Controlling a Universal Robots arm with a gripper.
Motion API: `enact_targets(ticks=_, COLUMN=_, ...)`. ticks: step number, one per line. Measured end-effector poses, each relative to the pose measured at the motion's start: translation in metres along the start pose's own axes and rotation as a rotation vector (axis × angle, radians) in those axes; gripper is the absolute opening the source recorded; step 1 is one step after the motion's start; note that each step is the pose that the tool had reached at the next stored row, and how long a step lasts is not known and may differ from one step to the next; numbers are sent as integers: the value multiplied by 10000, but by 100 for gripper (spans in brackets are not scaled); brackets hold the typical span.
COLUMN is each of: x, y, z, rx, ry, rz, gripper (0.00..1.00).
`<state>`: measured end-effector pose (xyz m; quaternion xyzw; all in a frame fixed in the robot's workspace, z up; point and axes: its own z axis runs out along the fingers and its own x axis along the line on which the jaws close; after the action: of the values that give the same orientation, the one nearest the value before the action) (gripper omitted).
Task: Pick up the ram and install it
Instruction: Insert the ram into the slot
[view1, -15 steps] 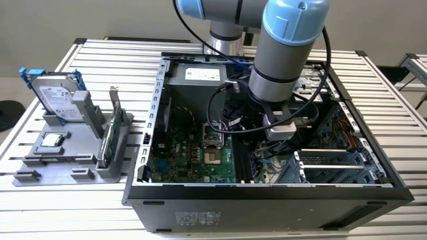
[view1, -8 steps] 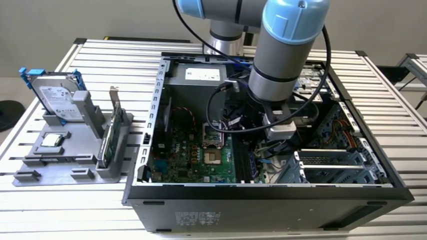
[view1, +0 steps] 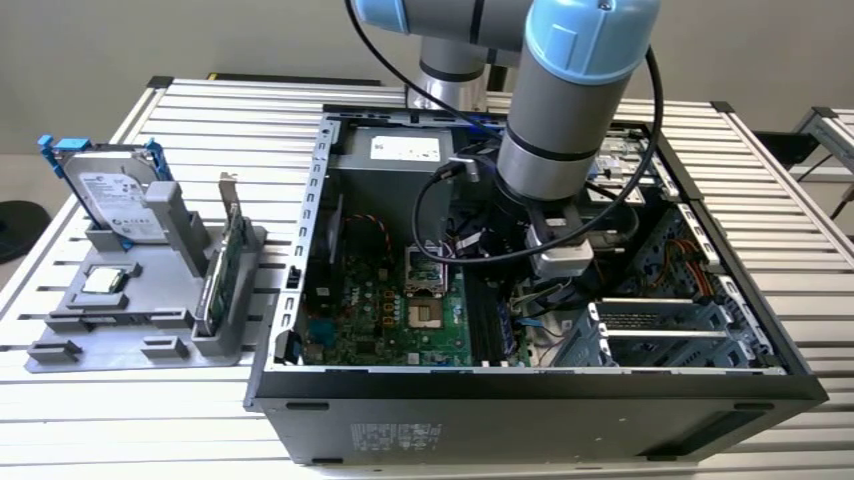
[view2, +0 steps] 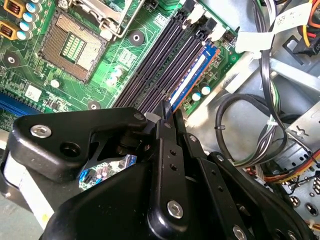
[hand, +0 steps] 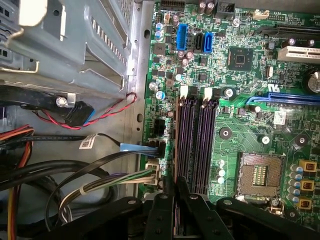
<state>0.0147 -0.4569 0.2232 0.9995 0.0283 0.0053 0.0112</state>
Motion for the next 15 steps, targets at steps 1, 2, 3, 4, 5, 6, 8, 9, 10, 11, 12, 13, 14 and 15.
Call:
enact_targets(ticks=1, x=0, y=0, z=0, rx=0, ry=0, rz=0, gripper=0)
enact_targets(ticks=2, x=-1, y=0, z=0, rx=0, ry=0, rz=0, gripper=0)
enact_targets(ticks=3, x=-3, y=0, z=0, rx=0, ry=0, rz=1, gripper=0)
enact_targets(ticks=4, x=-8, y=0, z=-1, rx=-1, ry=-1, rz=2, gripper=0)
enact_targets(ticks=5, x=-11, y=0, z=-1, rx=-2, ry=-1, rz=2, gripper=0)
enact_targets(ticks=6, x=-15, y=0, z=-1, rx=-2, ry=-1, rz=1, gripper=0)
enact_targets(ticks=8, x=-22, y=-1, z=-1, rx=-2, ry=-1, rz=2, gripper=0)
enact_targets(ticks=9, x=-24, y=-1, z=-1, rx=-2, ry=-1, rz=2, gripper=0)
enact_targets(ticks=10, x=-26, y=-1, z=-2, rx=-2, ry=-1, rz=0, gripper=0)
enact_targets(ticks=11, x=-32, y=-2, z=-1, rx=-2, ry=-1, rz=2, gripper=0)
enact_targets(ticks=12, x=-36, y=-2, z=-1, rx=-2, ry=-1, rz=2, gripper=0)
enact_targets(ticks=13, x=-42, y=-2, z=-1, rx=-1, ry=-1, rz=2, gripper=0)
enact_targets(ticks=14, x=-47, y=-2, z=-2, rx=-2, ry=-1, rz=2, gripper=0)
enact_targets(ticks=15, x=-53, y=-3, z=-2, rx=-2, ry=-1, rz=2, gripper=0)
